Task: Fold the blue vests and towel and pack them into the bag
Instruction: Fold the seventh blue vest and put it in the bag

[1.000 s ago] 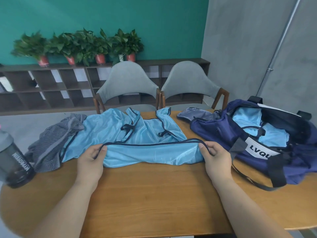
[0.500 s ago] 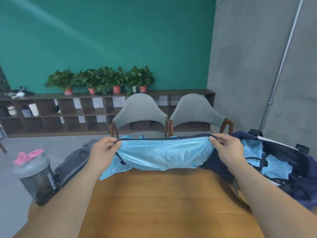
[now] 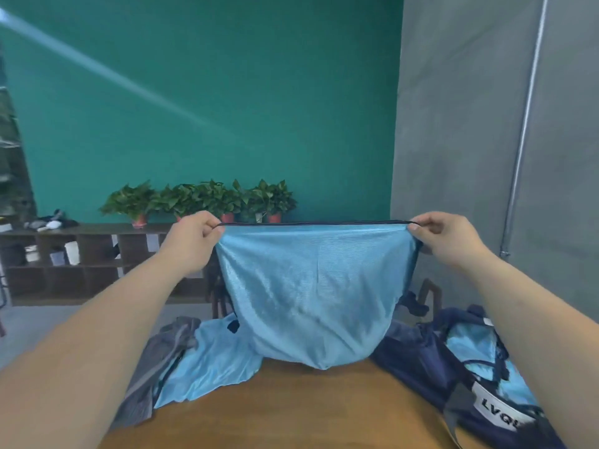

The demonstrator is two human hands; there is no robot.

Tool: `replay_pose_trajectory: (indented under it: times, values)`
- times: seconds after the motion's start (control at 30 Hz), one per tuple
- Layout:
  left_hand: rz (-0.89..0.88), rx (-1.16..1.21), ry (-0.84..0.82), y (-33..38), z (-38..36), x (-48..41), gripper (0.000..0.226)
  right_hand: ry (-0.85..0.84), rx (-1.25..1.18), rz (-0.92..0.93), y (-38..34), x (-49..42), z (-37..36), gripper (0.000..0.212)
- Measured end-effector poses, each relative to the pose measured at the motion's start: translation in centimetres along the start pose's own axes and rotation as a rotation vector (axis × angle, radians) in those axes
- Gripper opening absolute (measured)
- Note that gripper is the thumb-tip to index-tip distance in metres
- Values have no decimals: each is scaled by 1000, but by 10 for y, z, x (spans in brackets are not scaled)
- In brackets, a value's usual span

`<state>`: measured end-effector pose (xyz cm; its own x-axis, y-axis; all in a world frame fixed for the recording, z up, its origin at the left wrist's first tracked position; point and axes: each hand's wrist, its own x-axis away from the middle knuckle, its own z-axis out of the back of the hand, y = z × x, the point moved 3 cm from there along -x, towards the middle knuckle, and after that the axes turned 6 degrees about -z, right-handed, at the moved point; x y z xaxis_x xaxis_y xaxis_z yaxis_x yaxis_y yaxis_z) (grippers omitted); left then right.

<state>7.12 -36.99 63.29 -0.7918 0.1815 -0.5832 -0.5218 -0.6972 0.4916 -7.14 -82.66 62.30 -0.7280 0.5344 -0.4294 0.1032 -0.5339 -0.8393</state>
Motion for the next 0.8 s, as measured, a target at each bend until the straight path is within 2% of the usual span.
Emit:
replay_pose_trajectory:
  times: [0.17, 0.3, 0.37, 0.47, 0.6, 0.67, 0.8]
  values:
    - [-41, 41, 117, 30, 47, -25, 11, 13, -98, 35, -53, -13, 24, 11]
    - [-112, 10, 344, 60, 81, -30, 14, 168, -156, 106, -95, -13, 41, 15]
    - [-67, 39, 401, 73, 96, -34, 11, 236, -179, 141, -113, -15, 46, 14]
    - [88, 159, 258, 78, 100, -46, 13, 146, 11, 55, -129, -18, 40, 12]
    - [163, 375, 270, 85, 95, -44, 5, 231, -85, -11, -134, -16, 35, 15]
    - [207, 412, 233, 86, 91, -40, 8, 172, -61, -41, -135, -12, 27, 10]
    - [255, 497, 251, 84, 85, -41, 12, 187, -144, -50, -138, -11, 24, 9]
